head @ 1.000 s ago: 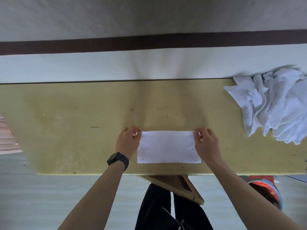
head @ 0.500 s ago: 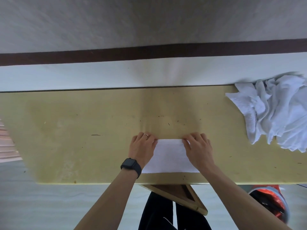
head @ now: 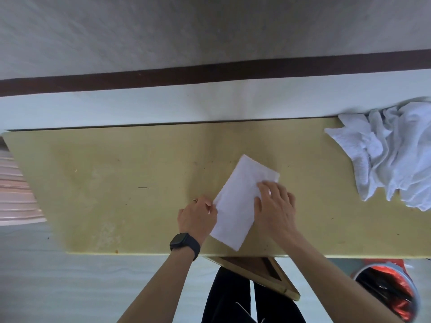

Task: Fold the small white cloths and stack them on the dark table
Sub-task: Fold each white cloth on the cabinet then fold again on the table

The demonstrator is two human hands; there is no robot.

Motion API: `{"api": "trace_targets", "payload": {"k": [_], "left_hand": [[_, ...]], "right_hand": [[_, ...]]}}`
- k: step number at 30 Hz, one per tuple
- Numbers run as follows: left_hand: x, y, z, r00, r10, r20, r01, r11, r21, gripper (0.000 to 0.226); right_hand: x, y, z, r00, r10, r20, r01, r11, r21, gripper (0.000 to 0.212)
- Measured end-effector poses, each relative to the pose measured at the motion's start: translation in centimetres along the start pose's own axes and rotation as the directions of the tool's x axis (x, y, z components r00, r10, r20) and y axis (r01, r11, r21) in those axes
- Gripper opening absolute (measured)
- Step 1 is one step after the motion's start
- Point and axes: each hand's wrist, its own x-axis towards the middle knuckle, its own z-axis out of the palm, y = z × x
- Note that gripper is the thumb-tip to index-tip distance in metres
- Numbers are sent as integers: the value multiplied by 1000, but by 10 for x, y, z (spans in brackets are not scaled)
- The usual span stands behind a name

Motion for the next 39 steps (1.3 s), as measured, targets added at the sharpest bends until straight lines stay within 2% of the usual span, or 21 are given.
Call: {"api": "trace_targets", "payload": {"k": [4, 6, 8, 10, 12, 13, 15, 17, 19, 23, 26, 28, 30, 32, 33, 34, 36, 39], "left_hand": [[-16, 14, 6, 995, -33, 98, 36, 999, -38, 17], [-23, 13, 14, 1000, -2, 18, 2, 1000, -12, 19], [-30, 3, 27, 966, 187, -179, -169, 980, 108, 24], [-37, -13, 44, 841, 466, -276, -413, 881, 230, 33], [-45, -30, 56, 712, 675, -190, -610, 730, 307, 43], [-49, -38, 60, 673, 728, -132, -662, 673, 330, 50], [-54, -52, 67, 671, 741, -26, -683, 631, 367, 64], [-60, -59, 72, 675, 737, 40, -688, 609, 395, 65], [-65, -61, 73, 627, 779, 28, -716, 561, 416, 49], [-71, -58, 67, 588, 808, 31, -765, 543, 345, 47], [-73, -57, 65, 564, 825, 15, -780, 527, 338, 45], [-71, -57, 62, 607, 795, 12, -768, 582, 268, 46], [-72, -46, 49, 720, 693, 19, -690, 713, 130, 34], [-70, -28, 26, 877, 468, 113, -454, 882, -130, 17], [-67, -21, 15, 922, 344, 180, -293, 921, -257, 14], [-61, -17, 7, 939, 273, 208, -187, 914, -360, 10], [-45, -9, -4, 958, 196, 208, -69, 865, -498, 11], [-15, 2, -16, 967, 91, 236, 77, 783, -617, 25]], "right_hand": [[33, -5, -2, 985, -146, 87, 146, 989, 1, 52], [23, -2, -6, 975, -211, 68, 211, 977, 18, 51], [-3, 7, -7, 960, -278, 29, 277, 960, 33, 48], [-38, 21, -2, 940, -339, 29, 338, 940, 44, 51], [-68, 36, 4, 919, -387, 73, 386, 922, 33, 61], [-79, 43, 7, 905, -412, 107, 413, 911, 9, 65], [-97, 53, 17, 879, -441, 180, 454, 890, -39, 75], [-107, 59, 27, 866, -460, 195, 479, 876, -61, 81], [-114, 61, 36, 858, -498, 125, 510, 856, -84, 68], [-117, 57, 43, 828, -555, -76, 551, 832, -68, 30], [-115, 54, 37, 819, -563, -109, 562, 826, -42, 13], [-113, 54, 28, 819, -566, -94, 568, 823, -14, 16], [-110, 54, 20, 838, -540, -74, 545, 835, 75, 16], [-103, 50, 9, 899, -436, -32, 433, 879, 202, 21], [-97, 45, 1, 934, -358, 7, 342, 898, 277, 24], [-89, 39, -9, 961, -273, 54, 239, 908, 345, 25], [-69, 28, -30, 978, -94, 187, -9, 874, 486, 19], [-35, 17, -47, 931, 86, 355, -307, 709, 635, 19]]}}
